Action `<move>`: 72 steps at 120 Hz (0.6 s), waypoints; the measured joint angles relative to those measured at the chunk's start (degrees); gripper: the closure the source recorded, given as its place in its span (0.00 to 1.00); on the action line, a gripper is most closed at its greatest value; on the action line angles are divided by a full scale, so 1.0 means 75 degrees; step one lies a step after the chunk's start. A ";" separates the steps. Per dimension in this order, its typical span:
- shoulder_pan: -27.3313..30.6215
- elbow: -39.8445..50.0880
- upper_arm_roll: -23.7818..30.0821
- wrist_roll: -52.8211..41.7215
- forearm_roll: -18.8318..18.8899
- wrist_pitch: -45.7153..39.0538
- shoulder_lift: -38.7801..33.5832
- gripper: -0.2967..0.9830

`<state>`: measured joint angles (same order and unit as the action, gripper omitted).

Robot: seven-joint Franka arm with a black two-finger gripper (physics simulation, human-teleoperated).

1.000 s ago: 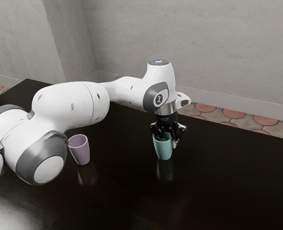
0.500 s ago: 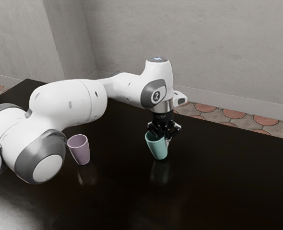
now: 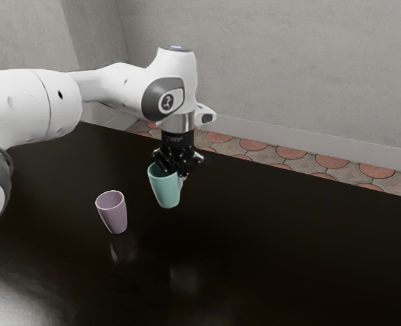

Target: Place the right cup onto the left cup

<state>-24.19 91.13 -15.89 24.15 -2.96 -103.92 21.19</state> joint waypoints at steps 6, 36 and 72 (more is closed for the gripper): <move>0.0132 0.0383 0.0001 0.0062 0.0191 0.0025 -0.0399 0.84; 0.1018 0.1421 -0.0114 0.0316 0.0529 0.0003 -0.1509 0.84; 0.1604 0.1535 -0.0163 0.0517 0.0564 -0.0153 -0.1489 0.84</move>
<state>-12.16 102.64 -17.11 28.03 1.27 -105.07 10.02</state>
